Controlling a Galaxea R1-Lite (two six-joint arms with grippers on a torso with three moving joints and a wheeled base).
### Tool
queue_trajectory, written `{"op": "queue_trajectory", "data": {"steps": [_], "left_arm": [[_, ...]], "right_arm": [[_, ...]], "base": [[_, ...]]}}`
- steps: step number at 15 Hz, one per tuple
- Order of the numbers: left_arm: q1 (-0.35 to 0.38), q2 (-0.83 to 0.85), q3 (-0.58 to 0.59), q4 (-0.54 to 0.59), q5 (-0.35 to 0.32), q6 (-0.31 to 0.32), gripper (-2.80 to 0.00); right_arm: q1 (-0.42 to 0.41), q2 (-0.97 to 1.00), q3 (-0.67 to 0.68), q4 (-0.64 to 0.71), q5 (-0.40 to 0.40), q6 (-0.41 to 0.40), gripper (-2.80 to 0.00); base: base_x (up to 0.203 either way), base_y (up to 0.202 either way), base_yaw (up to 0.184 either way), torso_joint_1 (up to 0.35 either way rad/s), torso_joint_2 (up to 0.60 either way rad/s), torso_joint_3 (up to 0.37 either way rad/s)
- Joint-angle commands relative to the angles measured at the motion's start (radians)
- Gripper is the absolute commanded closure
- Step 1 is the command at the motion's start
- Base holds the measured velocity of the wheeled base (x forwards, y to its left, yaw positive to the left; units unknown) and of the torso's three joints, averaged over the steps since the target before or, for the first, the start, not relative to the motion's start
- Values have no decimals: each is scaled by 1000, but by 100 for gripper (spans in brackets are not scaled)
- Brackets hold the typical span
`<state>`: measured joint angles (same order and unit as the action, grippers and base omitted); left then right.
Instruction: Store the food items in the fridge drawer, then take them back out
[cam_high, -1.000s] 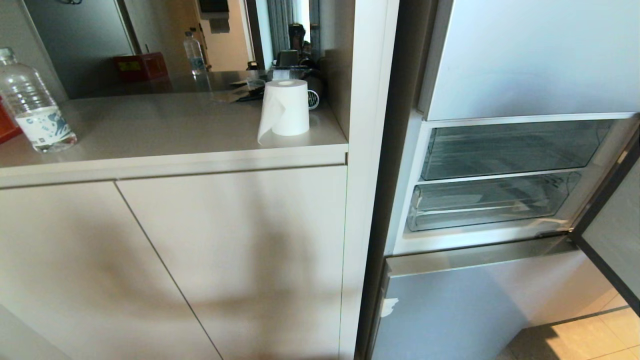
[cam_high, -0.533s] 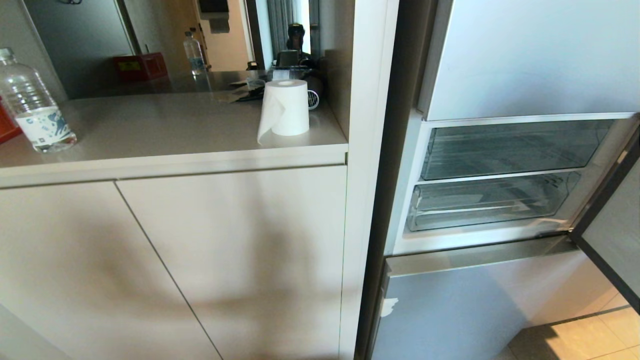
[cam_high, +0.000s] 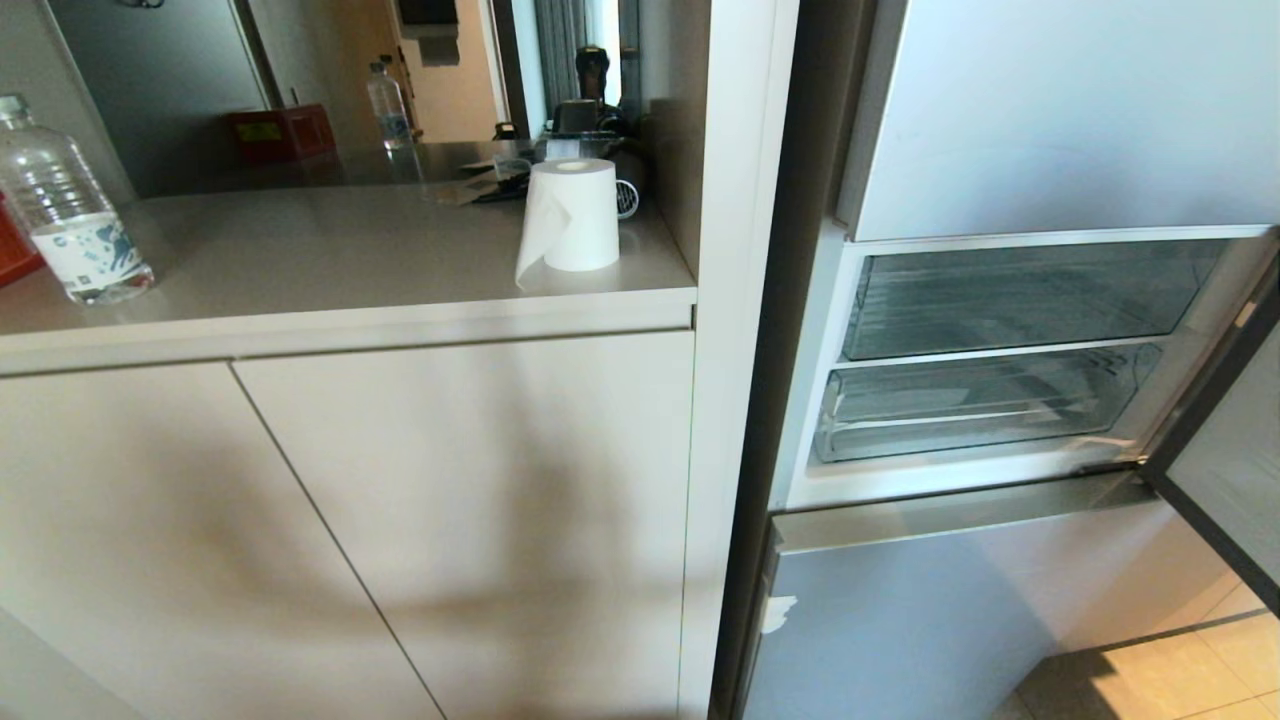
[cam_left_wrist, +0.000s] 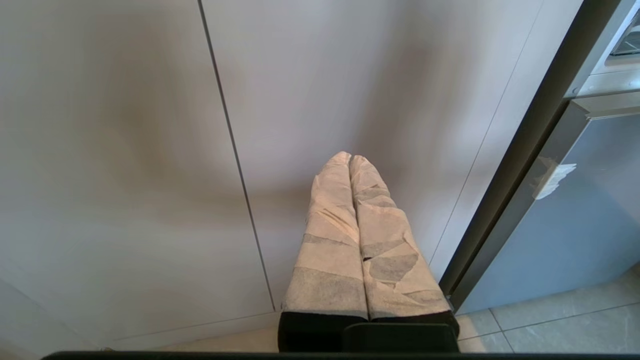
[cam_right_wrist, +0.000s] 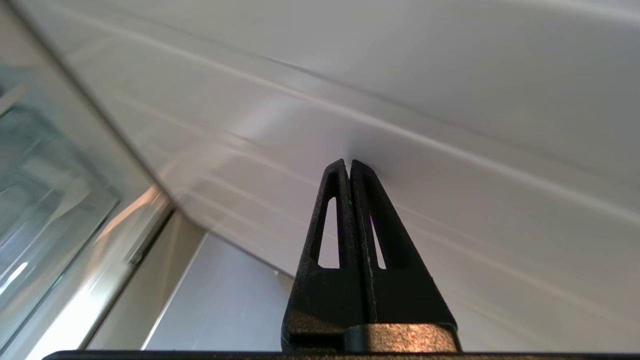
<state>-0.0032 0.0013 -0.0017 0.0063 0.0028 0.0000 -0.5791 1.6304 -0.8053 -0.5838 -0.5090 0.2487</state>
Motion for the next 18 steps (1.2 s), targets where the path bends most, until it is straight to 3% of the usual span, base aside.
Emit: {"op": "queue_trajectory", "data": {"steps": [1, 7, 10, 13, 18], "left_arm": [[0, 0, 0, 0, 0, 0, 0], [0, 0, 0, 0, 0, 0, 0], [0, 0, 0, 0, 0, 0, 0], [0, 0, 0, 0, 0, 0, 0], [0, 0, 0, 0, 0, 0, 0]], "right_arm": [[-21, 22, -13, -4, -1, 2, 0], [-54, 36, -8, -4, 79, -1, 0], [-2, -3, 1, -4, 179, -20, 0], [165, -94, 87, -4, 325, -65, 0], [634, -266, 318, -4, 405, -91, 0]], "base": [[0, 0, 0, 0, 0, 0], [0, 0, 0, 0, 0, 0], [0, 0, 0, 0, 0, 0], [0, 0, 0, 0, 0, 0], [0, 0, 0, 0, 0, 0]]}}
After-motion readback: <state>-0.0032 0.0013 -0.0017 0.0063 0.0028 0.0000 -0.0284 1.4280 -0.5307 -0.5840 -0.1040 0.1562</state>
